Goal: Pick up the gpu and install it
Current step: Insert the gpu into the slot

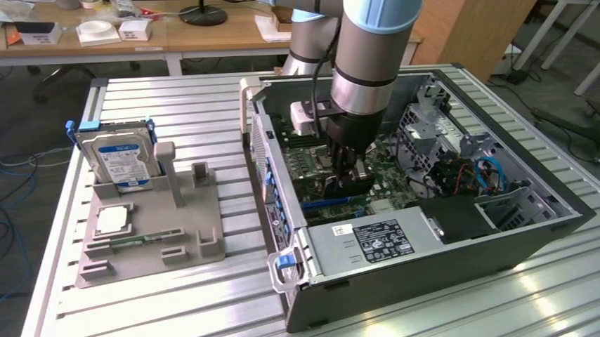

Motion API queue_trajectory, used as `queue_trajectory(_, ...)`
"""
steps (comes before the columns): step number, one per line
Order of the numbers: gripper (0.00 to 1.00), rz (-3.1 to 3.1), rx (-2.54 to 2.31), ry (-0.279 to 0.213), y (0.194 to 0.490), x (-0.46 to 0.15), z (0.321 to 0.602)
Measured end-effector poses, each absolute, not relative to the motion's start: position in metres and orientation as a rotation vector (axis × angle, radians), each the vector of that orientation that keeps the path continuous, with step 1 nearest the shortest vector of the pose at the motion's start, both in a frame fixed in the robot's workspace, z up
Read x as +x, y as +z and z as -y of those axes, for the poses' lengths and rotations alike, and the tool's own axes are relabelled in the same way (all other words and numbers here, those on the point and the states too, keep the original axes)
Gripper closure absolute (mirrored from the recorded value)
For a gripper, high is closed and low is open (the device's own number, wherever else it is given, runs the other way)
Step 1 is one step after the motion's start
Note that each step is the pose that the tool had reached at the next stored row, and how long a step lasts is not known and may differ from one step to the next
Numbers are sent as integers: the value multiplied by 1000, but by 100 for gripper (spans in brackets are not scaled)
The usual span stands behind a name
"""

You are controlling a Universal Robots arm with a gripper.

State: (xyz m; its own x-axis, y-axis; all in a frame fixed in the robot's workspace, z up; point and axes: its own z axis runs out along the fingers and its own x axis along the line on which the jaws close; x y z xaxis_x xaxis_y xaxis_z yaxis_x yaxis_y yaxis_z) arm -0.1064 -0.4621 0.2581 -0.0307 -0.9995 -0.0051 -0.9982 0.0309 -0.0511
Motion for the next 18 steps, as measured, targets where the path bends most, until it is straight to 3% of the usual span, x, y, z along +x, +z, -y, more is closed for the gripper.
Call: queue_trajectory(18, 74, -2227, -2159, -51, 256, -112, 462)
